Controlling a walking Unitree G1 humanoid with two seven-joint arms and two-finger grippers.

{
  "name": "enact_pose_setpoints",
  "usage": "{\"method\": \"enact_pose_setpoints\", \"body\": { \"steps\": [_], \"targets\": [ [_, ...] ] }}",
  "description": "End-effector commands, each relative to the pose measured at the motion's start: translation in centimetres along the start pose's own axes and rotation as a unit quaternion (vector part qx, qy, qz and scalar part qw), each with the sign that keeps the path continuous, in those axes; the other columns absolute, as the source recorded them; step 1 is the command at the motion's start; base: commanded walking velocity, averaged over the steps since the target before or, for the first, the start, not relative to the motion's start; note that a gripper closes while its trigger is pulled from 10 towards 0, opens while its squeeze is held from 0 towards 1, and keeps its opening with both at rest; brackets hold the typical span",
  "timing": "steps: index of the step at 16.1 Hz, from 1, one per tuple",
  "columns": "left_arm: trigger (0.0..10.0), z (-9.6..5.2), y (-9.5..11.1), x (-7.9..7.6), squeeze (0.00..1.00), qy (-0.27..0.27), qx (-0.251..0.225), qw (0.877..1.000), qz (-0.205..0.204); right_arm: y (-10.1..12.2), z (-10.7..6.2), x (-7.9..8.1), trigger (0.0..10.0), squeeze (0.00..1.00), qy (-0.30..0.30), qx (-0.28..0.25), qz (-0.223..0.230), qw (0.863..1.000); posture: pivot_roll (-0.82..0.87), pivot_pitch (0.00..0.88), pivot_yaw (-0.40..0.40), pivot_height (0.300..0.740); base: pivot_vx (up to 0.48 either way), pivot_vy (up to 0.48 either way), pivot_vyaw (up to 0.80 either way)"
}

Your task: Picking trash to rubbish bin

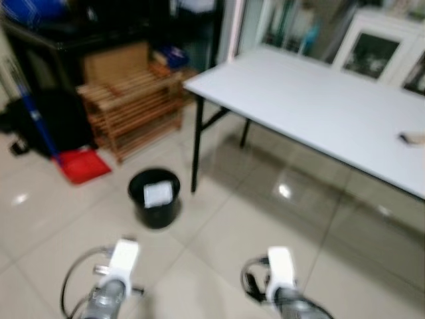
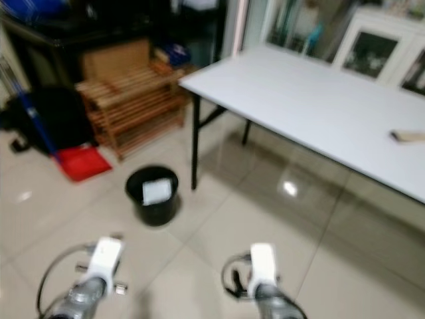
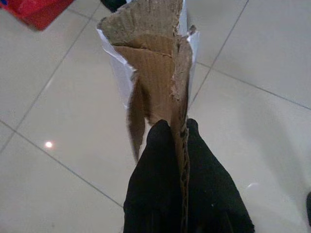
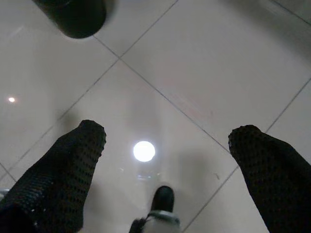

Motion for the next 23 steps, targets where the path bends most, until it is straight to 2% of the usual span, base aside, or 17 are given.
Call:
{"method": "enact_pose_setpoints", "body": {
  "steps": [1,7,23],
  "targets": [
    [10.0,0.16,0.85,-1.12,0.00,-0.013,-0.011,1.000,-0.003,0.53,-0.23,-1.59,10.0,0.00,-0.020,-0.009,-0.003,1.000,0.01,0.002,-0.061,0.740,0.326,0.000,0.00],
    [10.0,0.16,0.85,-1.04,0.00,-0.015,-0.012,1.000,0.004,0.30,-0.23,-1.43,10.0,0.00,-0.019,-0.004,-0.020,1.000,0.01,0.000,-0.057,0.740,0.330,0.000,0.58],
    [10.0,0.25,1.14,-0.91,0.00,-0.013,-0.014,1.000,0.002,0.14,-0.20,-1.11,10.0,0.00,-0.006,0.002,-0.027,1.000,0.01,0.000,-0.060,0.740,0.334,0.000,0.00]
  ]
}}
Point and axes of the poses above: a point about 5 cm out from each wrist's last joint towards the gripper, its own z axis pointing out of the wrist towards the gripper, its own y axis along the axis of the wrist's last joint, x = y × z, the point moved 1 cm from there along z, pointing out of the wrist towards the gripper, and after that the axes turned 12 degrees about z, right-handed, at the moved point
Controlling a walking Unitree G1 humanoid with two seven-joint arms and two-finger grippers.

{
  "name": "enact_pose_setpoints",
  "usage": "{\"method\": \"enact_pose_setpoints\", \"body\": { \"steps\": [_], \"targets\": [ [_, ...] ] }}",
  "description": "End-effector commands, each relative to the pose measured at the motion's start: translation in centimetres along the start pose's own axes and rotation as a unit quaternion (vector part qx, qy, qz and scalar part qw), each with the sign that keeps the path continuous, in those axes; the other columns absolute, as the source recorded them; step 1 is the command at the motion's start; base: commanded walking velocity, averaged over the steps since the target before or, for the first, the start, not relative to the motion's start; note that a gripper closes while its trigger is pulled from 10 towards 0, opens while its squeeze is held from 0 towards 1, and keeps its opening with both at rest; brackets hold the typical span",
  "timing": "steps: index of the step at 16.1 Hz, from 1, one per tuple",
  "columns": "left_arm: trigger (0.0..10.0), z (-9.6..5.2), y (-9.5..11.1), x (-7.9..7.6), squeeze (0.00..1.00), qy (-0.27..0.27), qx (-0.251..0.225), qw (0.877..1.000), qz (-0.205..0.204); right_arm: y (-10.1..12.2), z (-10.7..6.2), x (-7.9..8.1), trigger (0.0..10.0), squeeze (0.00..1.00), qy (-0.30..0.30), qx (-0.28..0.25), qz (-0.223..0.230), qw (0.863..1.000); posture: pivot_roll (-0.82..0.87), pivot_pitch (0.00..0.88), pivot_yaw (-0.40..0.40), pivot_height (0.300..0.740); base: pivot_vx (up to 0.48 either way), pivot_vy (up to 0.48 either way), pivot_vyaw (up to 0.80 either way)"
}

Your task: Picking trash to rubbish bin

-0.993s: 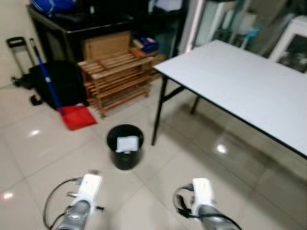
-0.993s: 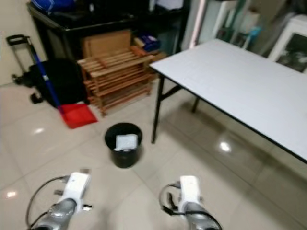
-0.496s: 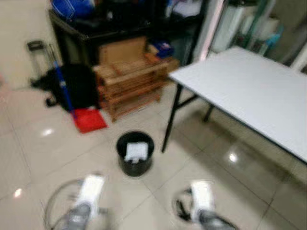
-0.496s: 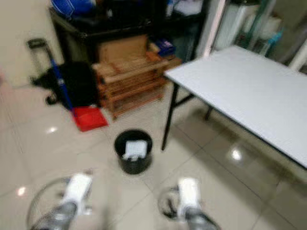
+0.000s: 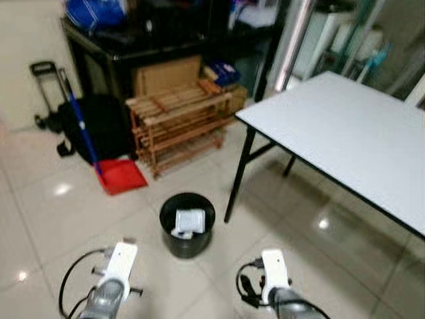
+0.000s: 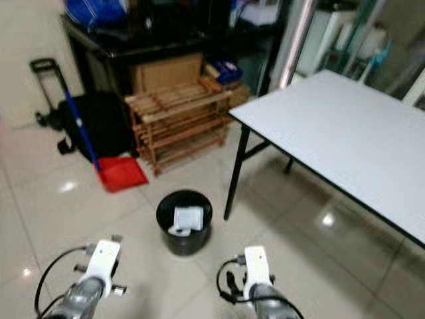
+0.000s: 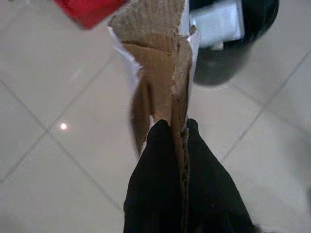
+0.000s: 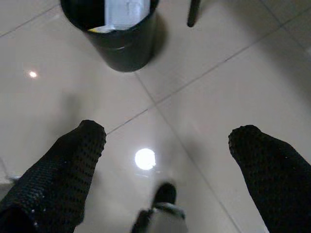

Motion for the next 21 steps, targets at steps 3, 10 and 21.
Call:
{"method": "enact_pose_setpoints", "body": {
  "steps": [3,10,21],
  "targets": [
    [10.0,0.17,0.91,-1.19,0.00,-0.011,-0.010,1.000,-0.006,0.63,-0.22,-1.59,10.0,0.00,-0.018,-0.008,0.003,1.000,0.01,0.003,-0.058,0.740,0.442,0.000,0.00],
    [10.0,0.18,0.92,-1.11,0.00,-0.009,-0.010,1.000,-0.009,0.76,-0.21,-1.58,10.0,0.00,-0.018,-0.010,0.002,1.000,0.01,0.010,-0.060,0.740,0.448,0.000,0.00],
    [10.0,0.19,0.94,-0.99,0.00,-0.009,-0.011,1.000,-0.009,0.72,-0.18,-1.45,10.0,0.00,-0.015,-0.009,0.005,1.000,0.01,0.008,-0.057,0.740,0.470,0.000,0.00]
  ]
}}
Point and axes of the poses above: a point about 5 cm out from each wrist's last joint towards the gripper, its own z axis pointing out of the wrist towards the gripper, its own y axis along the axis of the wrist's last joint, x = y × z, the point moved 1 cm from there along z, pointing out of the wrist towards the gripper, and after that the axes turned 12 degrees about z, right-handed, at the moved point
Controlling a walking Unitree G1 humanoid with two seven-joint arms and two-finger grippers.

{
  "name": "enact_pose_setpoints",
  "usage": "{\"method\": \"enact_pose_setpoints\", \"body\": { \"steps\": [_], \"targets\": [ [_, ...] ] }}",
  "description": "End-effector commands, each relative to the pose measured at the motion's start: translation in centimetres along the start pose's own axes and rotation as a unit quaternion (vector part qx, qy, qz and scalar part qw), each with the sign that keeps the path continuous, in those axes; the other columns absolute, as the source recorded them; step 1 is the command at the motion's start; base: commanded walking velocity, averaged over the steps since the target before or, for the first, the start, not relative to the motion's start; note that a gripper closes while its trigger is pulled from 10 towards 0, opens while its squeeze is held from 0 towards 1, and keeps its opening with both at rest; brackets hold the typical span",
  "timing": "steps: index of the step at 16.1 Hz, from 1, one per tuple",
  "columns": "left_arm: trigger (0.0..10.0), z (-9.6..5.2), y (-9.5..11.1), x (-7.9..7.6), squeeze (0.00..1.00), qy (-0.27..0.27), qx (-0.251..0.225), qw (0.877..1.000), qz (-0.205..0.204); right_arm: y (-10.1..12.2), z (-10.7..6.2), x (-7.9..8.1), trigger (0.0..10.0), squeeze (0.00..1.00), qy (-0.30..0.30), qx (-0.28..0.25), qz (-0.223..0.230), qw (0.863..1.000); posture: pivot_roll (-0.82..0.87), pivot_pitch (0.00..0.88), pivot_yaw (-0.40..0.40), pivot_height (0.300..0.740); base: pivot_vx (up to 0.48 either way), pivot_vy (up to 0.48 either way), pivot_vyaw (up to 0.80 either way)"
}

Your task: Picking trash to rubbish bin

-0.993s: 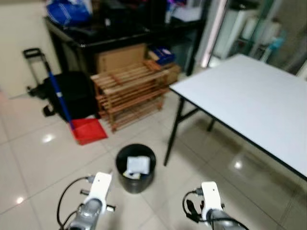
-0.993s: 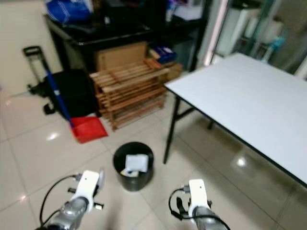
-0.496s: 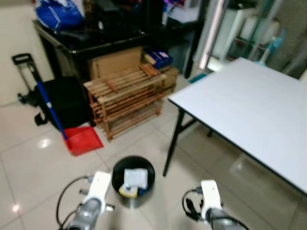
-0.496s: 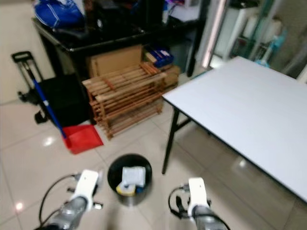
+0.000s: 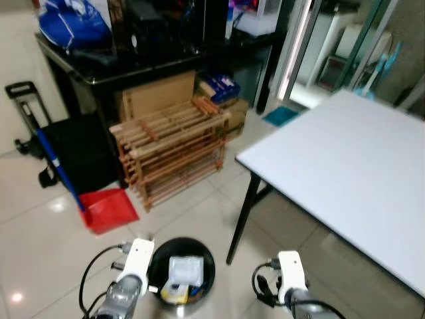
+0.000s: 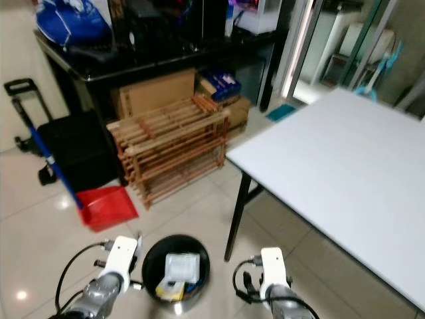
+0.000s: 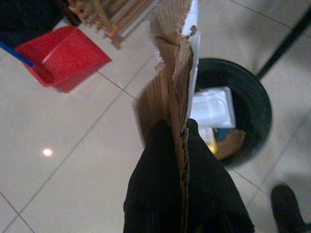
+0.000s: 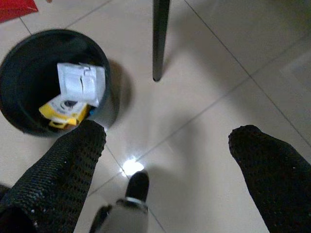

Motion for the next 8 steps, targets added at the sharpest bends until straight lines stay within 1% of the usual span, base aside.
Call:
{"method": "enact_pose_setpoints", "body": {
  "steps": [1,3,5,8],
  "targets": [
    [10.0,-0.08,-0.38,0.98,0.00,0.013,0.005,1.000,0.002,0.52,0.24,1.03,10.0,0.00,0.013,-0.008,0.002,1.000,0.01,0.009,-0.057,0.740,0.480,0.000,0.00],
    [10.0,-0.07,-0.34,0.97,0.00,0.013,0.005,1.000,0.003,0.53,0.24,1.03,10.0,0.00,0.014,-0.008,0.002,1.000,0.01,0.010,-0.058,0.740,0.480,0.000,0.00],
    [10.0,-0.08,-0.33,0.98,0.00,0.015,0.005,1.000,0.004,0.51,0.23,1.02,10.0,0.00,0.014,-0.007,0.002,1.000,0.01,0.012,-0.057,0.740,0.351,0.000,0.00],
    [10.0,-0.10,-0.39,0.98,0.00,0.017,0.005,1.000,0.004,0.46,0.23,1.05,10.0,0.00,0.014,-0.006,0.002,1.000,0.01,0.013,-0.056,0.740,0.000,0.000,0.00]
  ]
}}
Point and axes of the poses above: a point about 5 cm out from each wrist's last joint towards the gripper, its own z axis pointing out of the wrist towards the gripper, its own y axis along the axis of the wrist's last joint, x = y × z, the point moved 1 cm from there along z, pointing out of the wrist towards the gripper, and after that the axes turned 12 degrees about z, right-handed, at the moved point
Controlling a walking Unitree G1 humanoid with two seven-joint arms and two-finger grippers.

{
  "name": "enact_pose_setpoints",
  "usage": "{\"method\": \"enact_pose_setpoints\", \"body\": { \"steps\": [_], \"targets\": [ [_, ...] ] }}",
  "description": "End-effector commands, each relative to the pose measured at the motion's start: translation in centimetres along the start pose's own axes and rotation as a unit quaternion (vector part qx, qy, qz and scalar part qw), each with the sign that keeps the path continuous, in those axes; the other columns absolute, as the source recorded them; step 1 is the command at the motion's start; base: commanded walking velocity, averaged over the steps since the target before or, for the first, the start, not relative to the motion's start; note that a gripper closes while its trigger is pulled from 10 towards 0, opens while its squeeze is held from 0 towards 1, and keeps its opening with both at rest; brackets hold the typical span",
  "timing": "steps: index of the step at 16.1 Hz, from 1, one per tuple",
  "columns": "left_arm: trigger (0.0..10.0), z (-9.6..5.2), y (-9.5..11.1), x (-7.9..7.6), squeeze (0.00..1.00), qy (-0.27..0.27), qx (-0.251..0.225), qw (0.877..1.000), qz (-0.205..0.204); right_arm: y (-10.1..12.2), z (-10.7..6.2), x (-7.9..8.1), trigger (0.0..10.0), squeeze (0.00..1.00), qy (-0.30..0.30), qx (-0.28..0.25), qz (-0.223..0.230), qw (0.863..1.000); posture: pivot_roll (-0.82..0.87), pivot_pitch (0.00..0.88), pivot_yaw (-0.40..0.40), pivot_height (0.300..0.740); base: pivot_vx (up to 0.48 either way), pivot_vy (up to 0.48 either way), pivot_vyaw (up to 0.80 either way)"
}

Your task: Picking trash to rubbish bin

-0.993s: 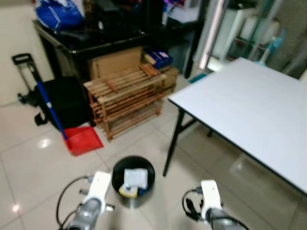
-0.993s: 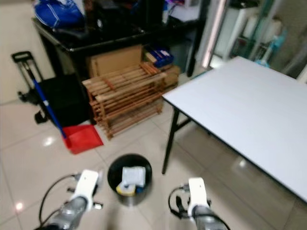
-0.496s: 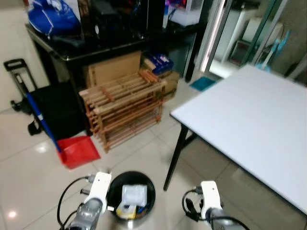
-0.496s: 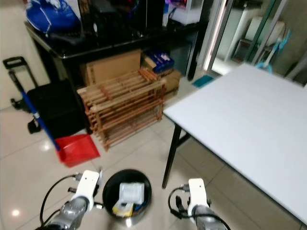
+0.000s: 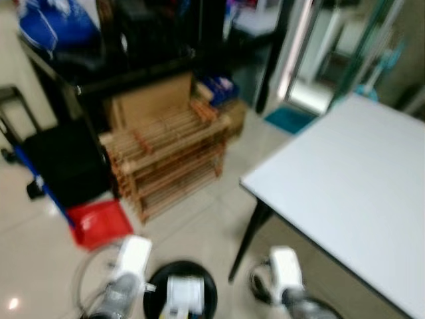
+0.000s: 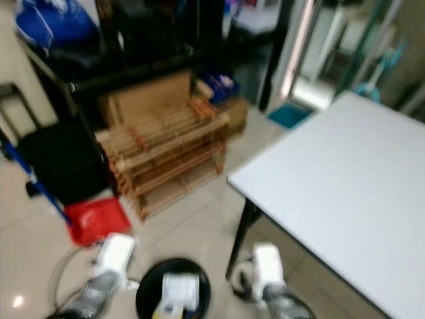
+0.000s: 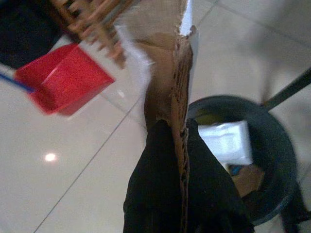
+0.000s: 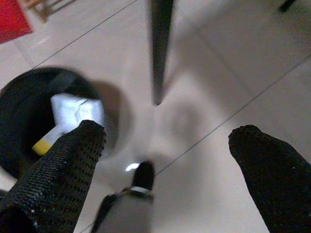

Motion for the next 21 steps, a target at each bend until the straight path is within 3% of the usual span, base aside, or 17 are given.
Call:
{"method": "enact_pose_setpoints", "body": {
  "steps": [1,10,13,15,17,21],
  "targets": [
    [10.0,-0.1,-0.6,1.1,0.00,0.013,0.008,1.000,0.005,0.1,0.1,0.8,10.0,0.00,0.010,-0.003,0.003,1.000,0.01,0.012,-0.056,0.740,0.000,0.000,0.00],
    [10.0,-0.1,-0.7,0.9,0.00,0.006,0.012,1.000,0.008,0.5,0.2,0.7,10.0,0.00,0.025,-0.003,0.009,1.000,0.01,0.017,-0.057,0.740,0.000,0.000,0.00],
    [10.0,0.0,-0.2,0.8,0.00,-0.008,0.008,1.000,0.012,1.6,0.2,0.9,10.0,0.00,0.064,-0.010,-0.005,0.998,0.00,0.022,-0.053,0.740,0.000,0.000,0.00],
    [10.0,0.2,0.7,0.0,0.00,-0.039,-0.005,0.999,0.027,2.1,0.1,1.2,10.0,0.00,0.120,0.003,0.005,0.993,-0.01,0.028,-0.054,0.740,0.000,0.000,0.00],
    [10.0,0.4,1.7,-0.6,0.00,-0.059,-0.019,0.998,0.028,1.7,-0.2,1.9,10.0,0.00,0.191,0.038,0.012,0.981,-0.02,0.029,-0.054,0.740,0.000,0.000,0.00],
    [10.0,0.5,2.6,-2.0,0.00,-0.100,-0.032,0.994,0.024,1.1,-0.6,2.8,10.0,0.00,0.262,0.074,0.027,0.962,-0.02,0.033,-0.063,0.740,0.000,0.000,0.00]
  ]
}}
Point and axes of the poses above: a point about 5 cm out from each wrist's last joint towards the gripper, its own z axis pointing out of the wrist towards the gripper, its own y axis along the axis of the wrist's last joint, x = y × z, the point moved 1 cm from there along z, pointing out of the wrist towards the gripper, and after that the axes turned 12 degrees about z, right-handed, at the moved point
